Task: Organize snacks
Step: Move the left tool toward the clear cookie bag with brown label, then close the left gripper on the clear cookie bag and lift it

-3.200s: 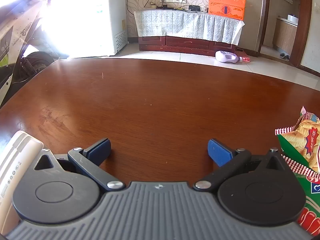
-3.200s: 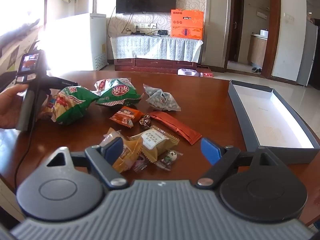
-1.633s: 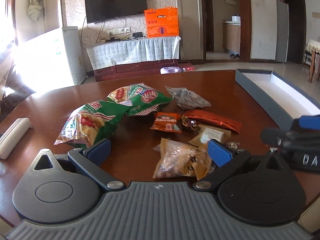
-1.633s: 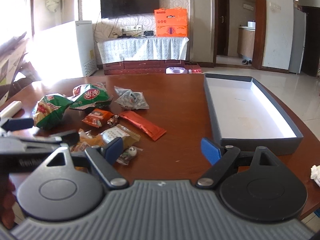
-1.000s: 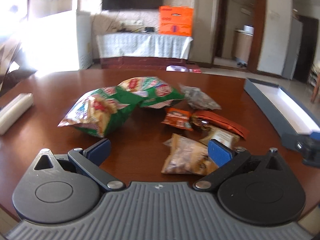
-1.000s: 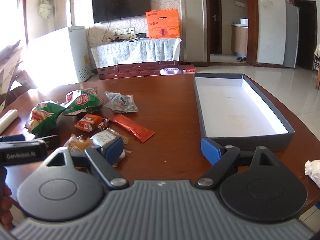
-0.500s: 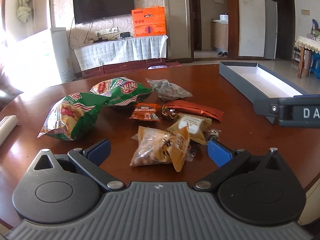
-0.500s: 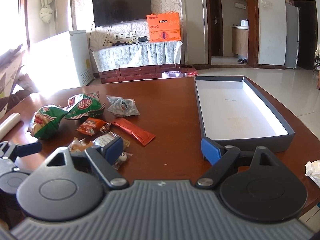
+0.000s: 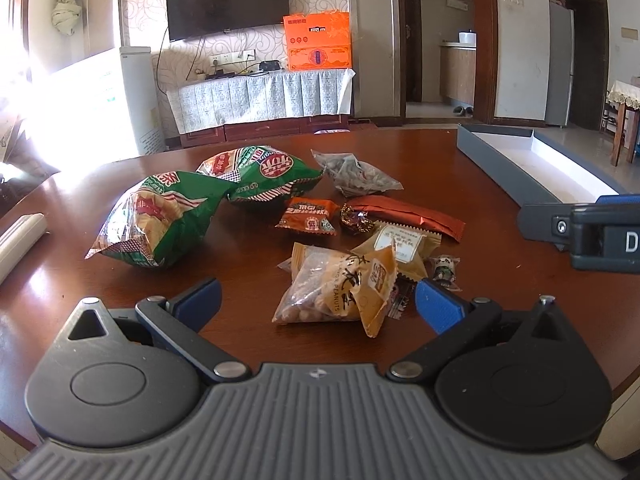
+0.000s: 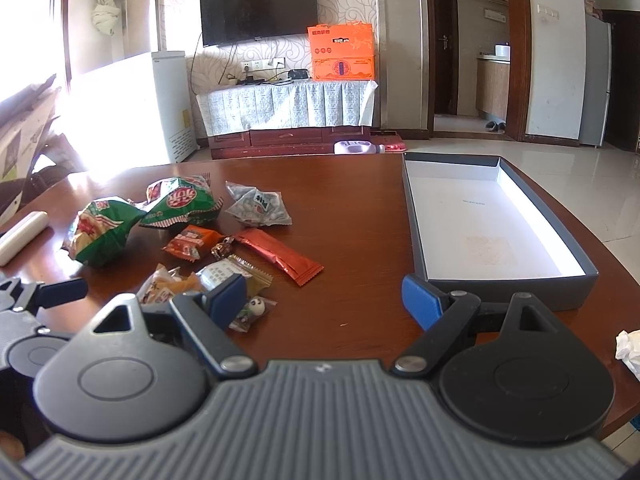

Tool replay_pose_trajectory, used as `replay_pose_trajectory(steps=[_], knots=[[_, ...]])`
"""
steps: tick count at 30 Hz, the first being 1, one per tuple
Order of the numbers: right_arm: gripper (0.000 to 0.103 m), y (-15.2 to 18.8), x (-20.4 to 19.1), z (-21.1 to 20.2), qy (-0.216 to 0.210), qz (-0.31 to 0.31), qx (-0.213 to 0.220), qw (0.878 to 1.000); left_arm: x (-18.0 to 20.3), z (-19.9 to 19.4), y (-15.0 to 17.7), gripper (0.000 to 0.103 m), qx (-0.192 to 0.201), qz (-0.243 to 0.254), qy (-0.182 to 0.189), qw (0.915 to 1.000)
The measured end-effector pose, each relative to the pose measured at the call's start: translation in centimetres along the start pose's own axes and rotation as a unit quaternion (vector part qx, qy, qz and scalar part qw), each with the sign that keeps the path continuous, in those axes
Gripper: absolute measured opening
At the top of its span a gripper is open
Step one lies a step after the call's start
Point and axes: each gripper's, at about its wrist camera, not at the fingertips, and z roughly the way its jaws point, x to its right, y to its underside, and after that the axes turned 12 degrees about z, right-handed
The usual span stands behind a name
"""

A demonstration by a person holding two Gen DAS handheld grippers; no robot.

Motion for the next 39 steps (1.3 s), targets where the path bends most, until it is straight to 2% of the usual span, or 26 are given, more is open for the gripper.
replay_pose_trajectory(steps=[12, 23, 24, 25, 27, 37, 38, 39], knots=[[0.086, 0.1, -0.2, -0.3, -0.003, -0.01, 0.0, 1.0, -0.3, 0.6, 0.4, 0.103, -0.002, -0.017, -0.002, 0.9998], [0.086, 0.0, 0.0, -0.4, -0.001, -0.007, 0.0, 1.0, -0.4, 1.6, 0.8, 0.103, -0.003, -0.01, 0.015, 0.9998], [0.086, 0.0, -0.1, -0.4, -0.001, -0.006, 0.0, 1.0, -0.4, 1.6, 0.8, 0.098, 0.0, -0.01, 0.018, 0.9998], [0.086, 0.0, 0.0, -0.4, -0.001, -0.006, 0.0, 1.0, -0.4, 1.6, 0.8, 0.088, 0.0, -0.01, 0.023, 0.9997], [0.086, 0.0, -0.1, -0.4, -0.001, -0.007, -0.001, 1.0, -0.3, 2.0, 0.8, 0.081, -0.006, -0.008, 0.037, 0.9993], [0.086, 0.2, -0.4, -0.4, -0.002, -0.015, -0.007, 1.0, -0.6, 3.1, 0.2, 0.081, 0.0, -0.015, 0.044, 0.9989], [0.086, 0.2, -0.4, -0.3, -0.001, -0.016, -0.008, 1.0, -0.5, 3.2, 0.2, 0.078, 0.004, -0.01, 0.044, 0.999], [0.086, 0.2, -0.5, -0.3, 0.0, -0.019, -0.008, 1.0, -0.4, 3.3, 0.2, 0.066, 0.005, -0.005, 0.051, 0.9987]])
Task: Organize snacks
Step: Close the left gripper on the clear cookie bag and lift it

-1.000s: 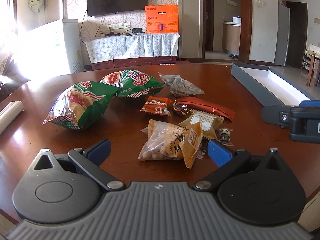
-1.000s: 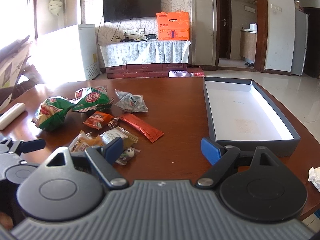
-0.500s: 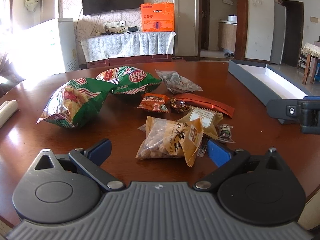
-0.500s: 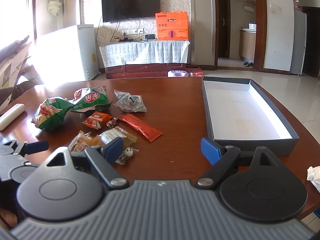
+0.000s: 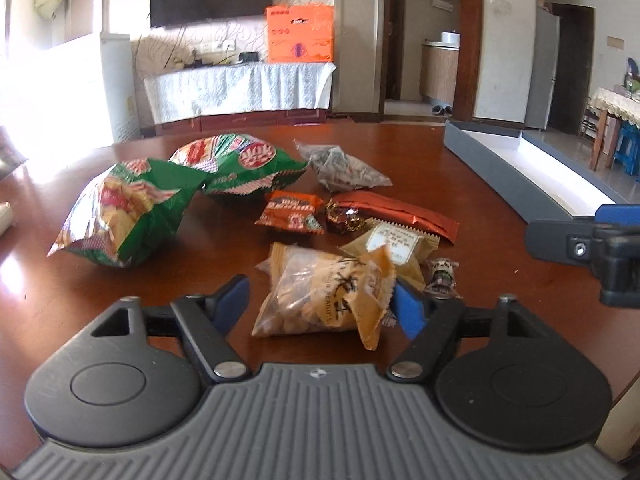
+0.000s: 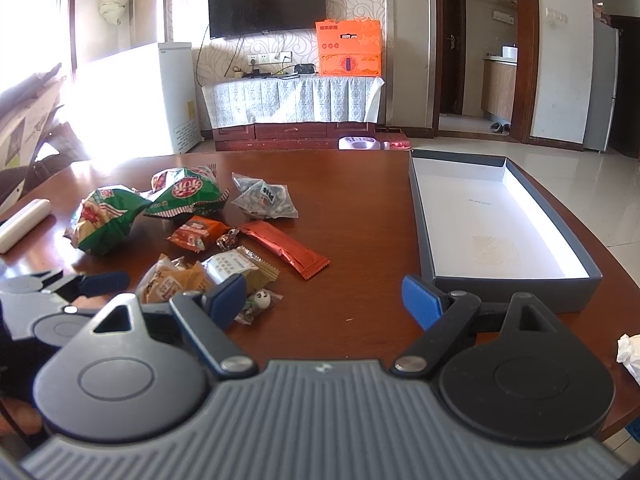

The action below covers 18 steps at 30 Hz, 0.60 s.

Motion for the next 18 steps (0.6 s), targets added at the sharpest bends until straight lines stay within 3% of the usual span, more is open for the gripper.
replay_pose_trajectory(steps=[8, 13, 18], knots=[[0.086, 0.7, -0.7, 2.8, 0.001, -0.032, -0.049, 0.998, -0.4, -0.8, 0.1, 0.061, 0.011, 0.002, 0.008, 0.9999], [0.086, 1.4, -1.6, 4.0, -0.018, -0.061, -0.063, 0.996, -1.4, -1.4, 0.4, 0.06, 0.016, -0.001, -0.015, 0.9998], [0.086, 2.1, -3.5, 5.1, -0.027, -0.119, -0.063, 0.991, -2.2, -0.9, 0.9, 0.061, -0.007, 0.002, -0.034, 0.9994]])
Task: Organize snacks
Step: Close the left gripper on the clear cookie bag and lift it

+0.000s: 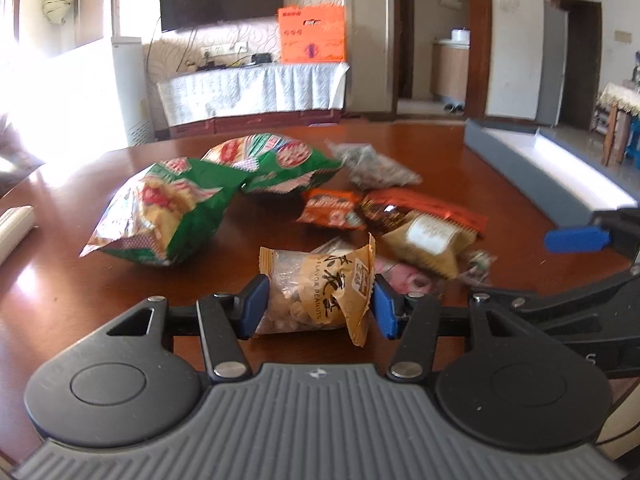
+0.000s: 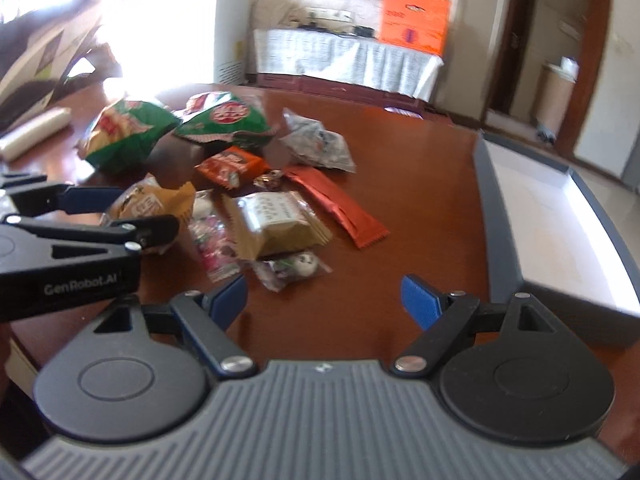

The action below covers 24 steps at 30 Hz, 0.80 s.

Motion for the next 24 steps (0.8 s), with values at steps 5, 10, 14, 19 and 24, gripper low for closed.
replay_pose_trajectory(steps=[5, 10, 14, 19, 24], knots=[[0.08, -0.5, 0.1, 1.2, -0.002, -0.023, -0.005, 1.0, -0.2, 0.0, 0.0, 0.063, -0.003, -0.003, -0.004, 1.0], [0.069, -1.1, 1.0, 2.2, -0.017, -0.005, -0.008, 1.0, -0.1, 0.3, 0.0, 0.064, -0.011, -0.002, -0.022, 0.9997], [0.067, -1.3, 1.2, 2.6, -0.029, 0.015, -0.014, 0.999, 0.0, 0.4, 0.1, 0.068, -0.015, -0.001, -0.023, 0.9996], [0.042, -1.3, 0.5, 2.4, -0.044, 0.006, -0.016, 0.999, 0.1, 0.6, 0.1, 0.07, -0.016, -0.001, -0.021, 0.9997], [0.036, -1.3, 0.5, 2.1, -0.046, 0.007, -0.02, 0.999, 0.5, 0.7, 0.3, 0.063, -0.011, 0.014, -0.021, 0.9996]])
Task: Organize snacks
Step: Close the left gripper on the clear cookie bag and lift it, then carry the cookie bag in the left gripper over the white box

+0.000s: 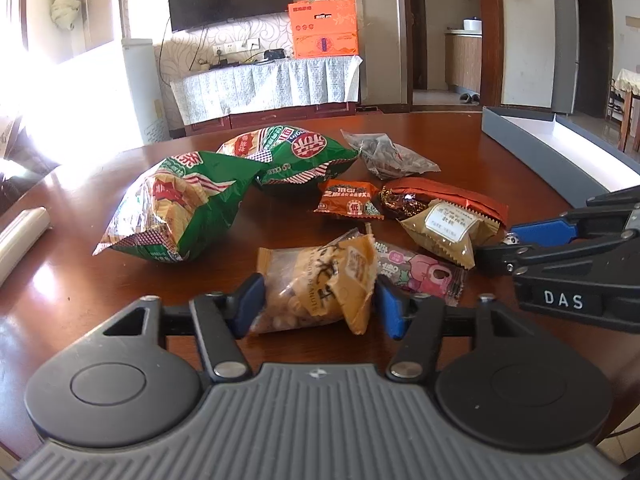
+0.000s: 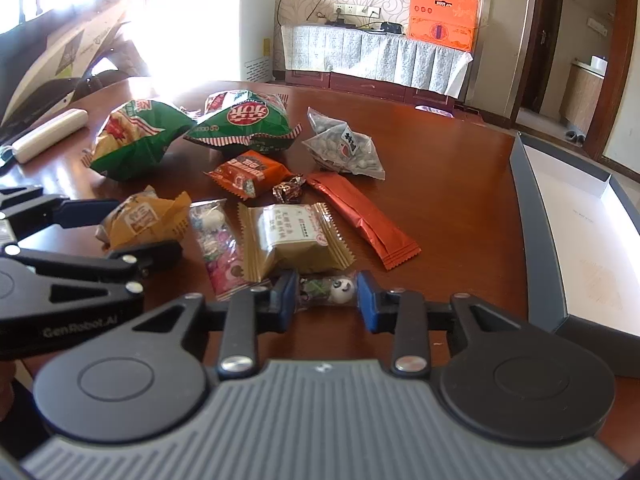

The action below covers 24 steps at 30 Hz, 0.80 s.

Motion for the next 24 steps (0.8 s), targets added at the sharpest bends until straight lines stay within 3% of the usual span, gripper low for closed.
replay_pose_trajectory(steps=[9, 24], knots=[[0.035, 0.6, -0.8, -1.2, -0.006, -0.022, 0.007, 1.0, 0.4, -0.4, -0.1, 0.058, 0.014, 0.005, 0.02, 0.9997], [0.035, 0.6, -1.6, -3.5, -0.019, -0.038, 0.042, 0.998, 0.6, -1.2, -0.5, 0.058, 0.028, 0.012, -0.002, 0.9995]])
